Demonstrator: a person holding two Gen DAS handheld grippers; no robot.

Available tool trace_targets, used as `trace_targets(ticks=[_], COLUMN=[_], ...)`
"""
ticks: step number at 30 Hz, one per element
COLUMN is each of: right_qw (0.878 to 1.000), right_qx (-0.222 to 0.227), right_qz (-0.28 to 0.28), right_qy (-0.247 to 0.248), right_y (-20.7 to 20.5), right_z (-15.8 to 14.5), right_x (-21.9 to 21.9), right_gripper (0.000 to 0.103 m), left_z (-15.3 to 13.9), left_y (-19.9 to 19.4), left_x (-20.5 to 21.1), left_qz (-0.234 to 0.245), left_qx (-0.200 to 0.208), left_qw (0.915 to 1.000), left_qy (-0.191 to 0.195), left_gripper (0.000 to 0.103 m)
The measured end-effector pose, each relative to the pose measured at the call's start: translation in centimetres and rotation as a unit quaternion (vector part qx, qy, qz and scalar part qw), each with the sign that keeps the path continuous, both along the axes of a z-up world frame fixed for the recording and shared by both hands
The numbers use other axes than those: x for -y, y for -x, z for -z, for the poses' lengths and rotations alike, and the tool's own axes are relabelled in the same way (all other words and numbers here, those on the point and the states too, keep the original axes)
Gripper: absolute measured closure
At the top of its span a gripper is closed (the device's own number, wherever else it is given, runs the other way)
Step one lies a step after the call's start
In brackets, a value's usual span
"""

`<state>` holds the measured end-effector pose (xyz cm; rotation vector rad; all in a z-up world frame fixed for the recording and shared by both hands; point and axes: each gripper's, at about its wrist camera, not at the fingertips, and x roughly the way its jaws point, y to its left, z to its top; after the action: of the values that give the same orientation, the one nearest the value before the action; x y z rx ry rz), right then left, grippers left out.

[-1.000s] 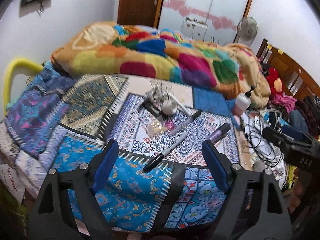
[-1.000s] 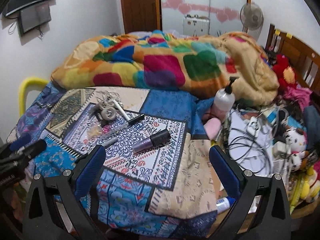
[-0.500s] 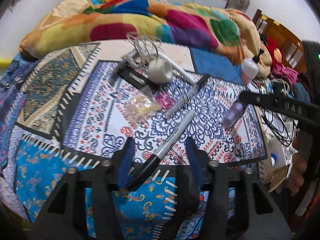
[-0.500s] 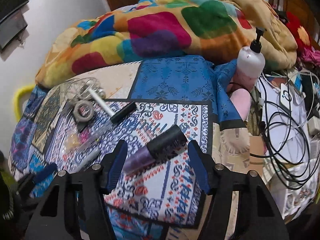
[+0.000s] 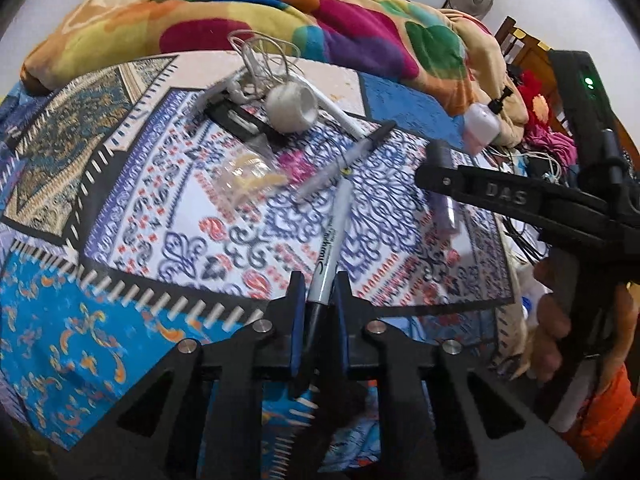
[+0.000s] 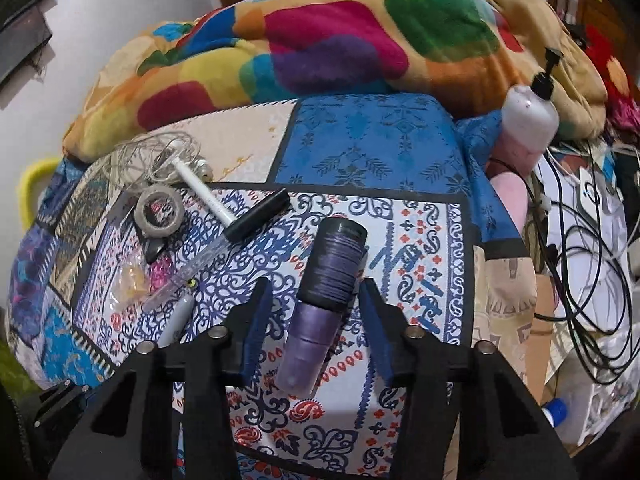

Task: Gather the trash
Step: 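Lift the marker and purple bottle and carry both toward the white bin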

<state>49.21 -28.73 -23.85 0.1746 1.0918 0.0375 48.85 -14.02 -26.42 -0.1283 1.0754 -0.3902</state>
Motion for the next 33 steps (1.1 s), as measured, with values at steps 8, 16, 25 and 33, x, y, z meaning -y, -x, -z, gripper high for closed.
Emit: trace_targets(ticks=[8, 16, 25, 33], right_qw=[0.999, 0.999, 0.999, 0.998], right_qx=[-0.001, -0.002, -0.014, 0.012], right_qz=[-0.035, -0.041, -0.047, -0.065], right_qy=[0.009, 0.002, -0.02, -0.014], right_y=[1.4, 0.7, 1.0, 3.6], right_z=[0.0, 0.1, 0.0, -3.3], right_x=[0.7, 0.8, 1.2, 0.4], right_gripper=[0.079, 0.079, 0.079, 0.079], left_z=[-0.1, 0.1, 0.2, -1.6], left_y=[0.3, -0.8, -0.2, 1.8], left_x=[1.5, 2.6, 3.7, 3.0], left_qz=[0.005, -0.015, 0.002, -0.006], left_qx=[0.017, 0.034, 0.058, 0.036], left_qw=[0.999, 0.9981, 0.994, 0.9973], left_qy=[-0.041, -0.05, -0.092, -0.064], left_gripper=[0.091, 0.091, 0.092, 0.093])
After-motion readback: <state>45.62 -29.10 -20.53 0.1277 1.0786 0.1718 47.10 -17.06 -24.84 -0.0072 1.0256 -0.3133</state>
